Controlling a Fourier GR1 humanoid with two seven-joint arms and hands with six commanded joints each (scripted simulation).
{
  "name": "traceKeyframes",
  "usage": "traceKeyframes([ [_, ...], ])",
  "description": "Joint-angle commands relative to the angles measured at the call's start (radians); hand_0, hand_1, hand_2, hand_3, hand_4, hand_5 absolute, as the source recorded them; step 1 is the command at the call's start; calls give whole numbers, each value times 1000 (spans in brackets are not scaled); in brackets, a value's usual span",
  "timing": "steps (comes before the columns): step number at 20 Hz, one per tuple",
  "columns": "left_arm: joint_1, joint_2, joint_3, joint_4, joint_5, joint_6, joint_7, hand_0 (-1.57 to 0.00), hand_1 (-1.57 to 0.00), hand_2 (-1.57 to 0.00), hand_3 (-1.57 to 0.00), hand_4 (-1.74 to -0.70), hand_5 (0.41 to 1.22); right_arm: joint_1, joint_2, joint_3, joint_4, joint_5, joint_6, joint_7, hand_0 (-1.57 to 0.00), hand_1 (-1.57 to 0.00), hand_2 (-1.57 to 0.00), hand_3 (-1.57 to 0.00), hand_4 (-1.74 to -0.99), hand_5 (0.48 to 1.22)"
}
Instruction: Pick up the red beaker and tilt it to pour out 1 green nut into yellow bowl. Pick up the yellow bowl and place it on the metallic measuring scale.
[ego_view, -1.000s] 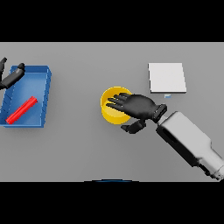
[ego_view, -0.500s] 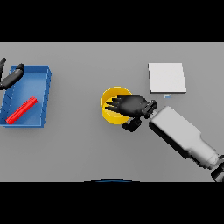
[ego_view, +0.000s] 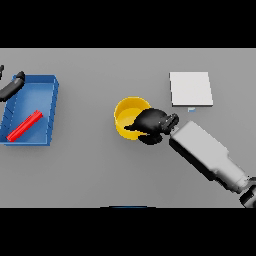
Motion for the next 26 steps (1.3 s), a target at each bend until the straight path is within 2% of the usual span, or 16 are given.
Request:
traceKeyframes([
  [1, -5, 2, 1, 14, -1, -10, -1, 1, 1, 1, 1, -719, 693, 0, 2, 2, -2, -1, 3, 2, -1045, -1009, -870, -574, -1552, 1079],
  [3, -2, 6, 6, 5, 7, -15, -10, 1, 1, 1, 1, -724, 696, -13, 9, 0, 16, -8, -7, -14, -1235, -1211, -1122, -834, -1614, 1130],
  [5, 2, 11, 3, -7, 4, -11, -10, 1, 1, 1, 1, -725, 698, -6, -8, 9, -3, -3, -12, -20, -1356, -1341, -1192, -1041, -1660, 1163],
  [8, 20, 9, -6, -22, 2, -6, -6, 1, 1, 1, 1, -719, 697, -3, -10, 6, -1, 0, -45, -24, -1461, -1453, -1264, -1218, -1699, 1191],
  [10, 13, 20, -3, -24, 1, -8, 0, 1, 1, 1, 1, -719, 695, -4, -1, -2, 4, -2, -53, -6, -1500, -1496, -1309, -1254, -1714, 1202],
  [13, 14, 15, -3, -16, 6, -18, -2, 1, 1, 1, 1, -717, 695, 2, -28, -24, -43, -27, -21, -25, -1535, -1532, -1327, -1323, -1727, 1211],
  [14, 9, 15, 0, -3, 4, -19, -1, 1, 1, 1, 1, -717, 696, -6, -36, -39, -59, -37, 1, -11, -1542, -1540, -1331, -1340, -1730, 1213],
  [19, 8, 18, -1, -11, 0, -13, 0, 1, 1, 1, 1, -723, 692, -3, -73, -109, -159, -78, 63, 52, -1562, -1561, -1429, -1228, -1737, 1218],
  [21, 2, 12, -15, -24, -6, -12, 18, 1, 1, 1, 1, -717, 686, -3, -103, -134, -178, -76, 46, 47, -1565, -1565, -1426, -1194, -1739, 1219],
  [23, -2, 9, -8, -3, -4, -20, 8, 1, 1, 1, 1, -714, 686, 7, -128, -157, -200, -75, 41, 73, -1567, -1567, -1478, -1170, -1740, 1220],
  [25, 7, 15, -6, -15, -3, -14, -1, 1, 1, 1, 1, -718, 686, 11, -149, -170, -210, -82, 44, 59, -1559, -1568, -1512, -1163, -1740, 1220],
  [26, 8, 22, -3, -23, -3, -10, 3, 1, 1, 1, 1, -720, 688, 15, -155, -176, -211, -77, 37, 69, -1561, -1569, -1524, -1161, -1740, 1220],
])
